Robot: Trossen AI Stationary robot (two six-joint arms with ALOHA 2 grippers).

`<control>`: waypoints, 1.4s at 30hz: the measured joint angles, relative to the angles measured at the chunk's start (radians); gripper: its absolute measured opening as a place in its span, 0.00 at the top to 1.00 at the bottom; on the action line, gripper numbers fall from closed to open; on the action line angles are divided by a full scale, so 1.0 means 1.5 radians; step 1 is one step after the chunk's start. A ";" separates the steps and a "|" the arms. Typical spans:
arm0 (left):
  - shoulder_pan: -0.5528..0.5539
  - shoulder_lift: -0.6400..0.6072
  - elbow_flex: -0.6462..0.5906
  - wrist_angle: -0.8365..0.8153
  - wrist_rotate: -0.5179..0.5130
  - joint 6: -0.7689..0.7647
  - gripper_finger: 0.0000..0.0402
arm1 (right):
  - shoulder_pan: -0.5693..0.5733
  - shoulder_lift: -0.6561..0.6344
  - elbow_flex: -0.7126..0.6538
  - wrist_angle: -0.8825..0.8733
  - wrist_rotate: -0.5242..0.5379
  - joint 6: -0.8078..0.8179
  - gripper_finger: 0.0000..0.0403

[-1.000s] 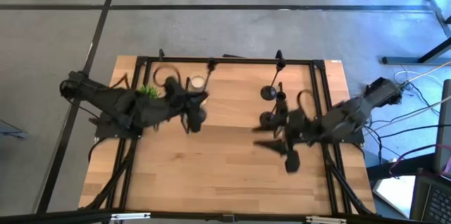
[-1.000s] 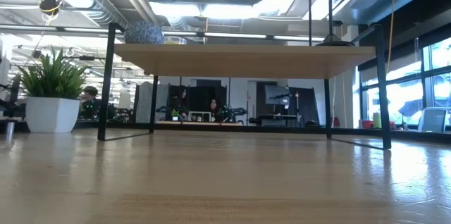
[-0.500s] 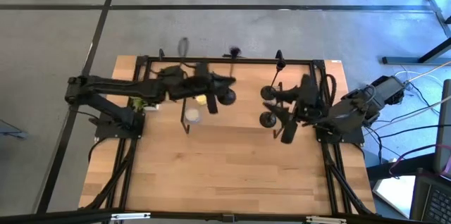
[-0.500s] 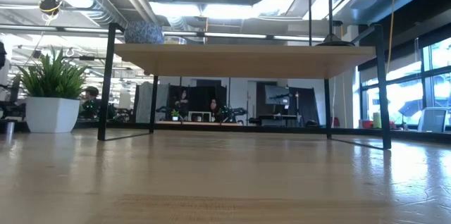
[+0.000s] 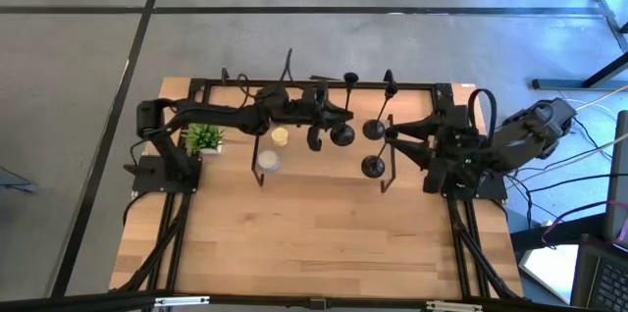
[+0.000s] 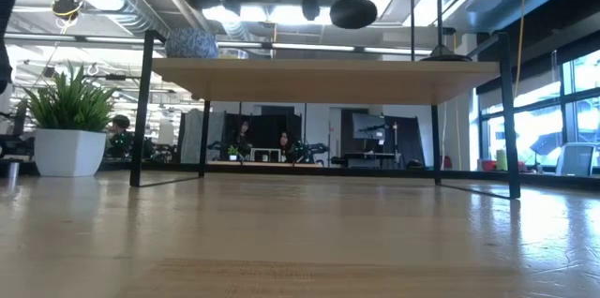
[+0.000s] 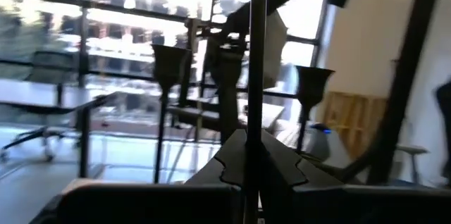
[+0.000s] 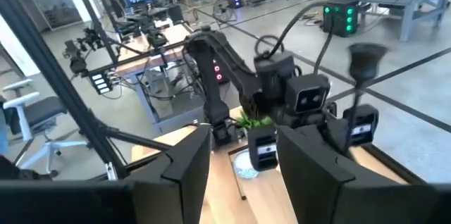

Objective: Pick & Place candle stick holders
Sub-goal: Put the black candle holder on the shelf

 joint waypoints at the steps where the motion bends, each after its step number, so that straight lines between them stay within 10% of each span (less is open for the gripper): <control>1: 0.007 0.011 0.003 0.015 0.021 -0.001 0.97 | 0.000 -0.003 0.000 -0.001 0.001 0.000 0.58; 9: 0.022 0.108 0.079 0.060 0.159 0.074 0.98 | 0.000 -0.022 0.000 -0.014 0.000 0.002 0.58; 42: 0.020 0.159 0.156 -0.061 0.240 0.104 0.98 | 0.004 -0.026 0.000 -0.050 -0.023 0.050 0.58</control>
